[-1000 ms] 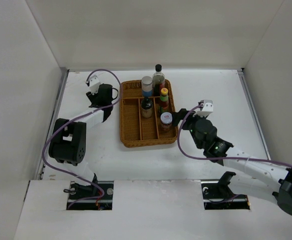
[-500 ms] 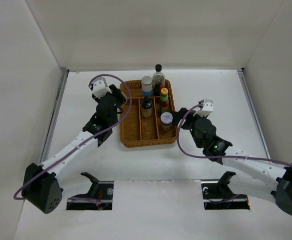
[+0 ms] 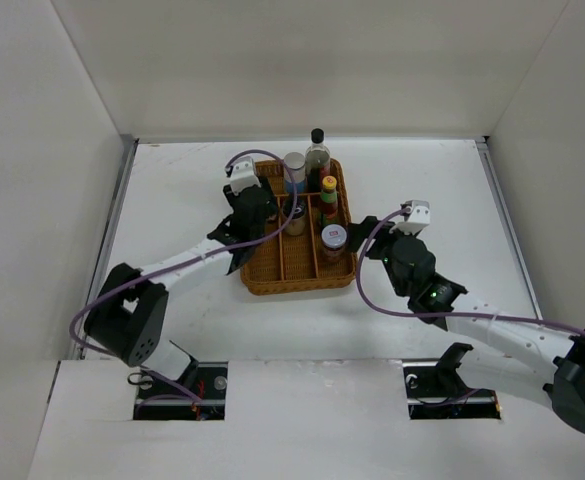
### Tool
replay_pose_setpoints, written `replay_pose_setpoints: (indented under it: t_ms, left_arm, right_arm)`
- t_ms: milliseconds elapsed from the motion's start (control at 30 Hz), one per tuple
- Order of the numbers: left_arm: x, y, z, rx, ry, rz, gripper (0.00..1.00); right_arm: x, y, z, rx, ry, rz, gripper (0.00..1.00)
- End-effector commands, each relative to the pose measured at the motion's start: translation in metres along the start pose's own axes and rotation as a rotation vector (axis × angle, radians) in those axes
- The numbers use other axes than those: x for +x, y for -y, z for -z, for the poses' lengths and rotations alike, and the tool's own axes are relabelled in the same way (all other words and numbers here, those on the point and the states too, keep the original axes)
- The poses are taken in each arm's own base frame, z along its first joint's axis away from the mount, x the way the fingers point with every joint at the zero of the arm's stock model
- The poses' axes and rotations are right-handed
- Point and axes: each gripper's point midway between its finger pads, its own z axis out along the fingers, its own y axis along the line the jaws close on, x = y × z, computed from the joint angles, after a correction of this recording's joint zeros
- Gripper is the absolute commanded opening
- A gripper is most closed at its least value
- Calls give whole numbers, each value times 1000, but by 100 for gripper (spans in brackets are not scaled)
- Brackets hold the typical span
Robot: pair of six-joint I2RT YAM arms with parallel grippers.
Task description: Organize the condiment bottles
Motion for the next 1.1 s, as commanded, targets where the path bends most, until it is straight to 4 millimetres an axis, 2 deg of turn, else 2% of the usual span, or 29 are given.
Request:
replay_pose_setpoints:
  t_ms: [0, 133, 267, 333, 433, 467, 533, 667, 733, 800, 900, 1067]
  left_arm:
    - [-24, 18, -17, 33, 78, 29, 24]
    - [1, 7, -33, -17, 43, 0, 30]
    - [14, -3, -37, -52, 30, -17, 36]
    - [19, -4, -37, -47, 22, -19, 54]
    - [8, -2, -27, -34, 55, 2, 91]
    - [1, -1, -23, -22, 69, 14, 100]
    - [-16, 0, -12, -3, 98, 38, 100]
    - [-56, -5, 24, 27, 172, 97, 100]
    - [-67, -21, 39, 0, 203, 122, 100]
    - [-70, -43, 51, -39, 222, 147, 100]
    - [-54, -79, 58, -97, 217, 215, 100]
    - [3, -136, 61, -205, 88, 346, 100]
  right_arm:
    - [-17, -7, 0, -27, 56, -57, 100]
    - [-19, -7, 1, -27, 62, -60, 100]
    - [-20, -4, 0, -21, 64, -64, 100]
    - [-20, -2, -1, -16, 65, -64, 100]
    - [-19, -1, -2, -9, 61, -61, 100]
    - [-20, -1, -2, -10, 65, -61, 100]
    - [-20, 1, -2, -3, 68, -64, 100]
    - [-21, 5, -2, 17, 77, -69, 100]
    - [-22, 11, -1, 40, 88, -76, 100]
    - [-23, 14, -1, 49, 91, -83, 100]
    - [-23, 19, -1, 64, 98, -98, 100]
    - [-20, 39, -5, 125, 91, -136, 100]
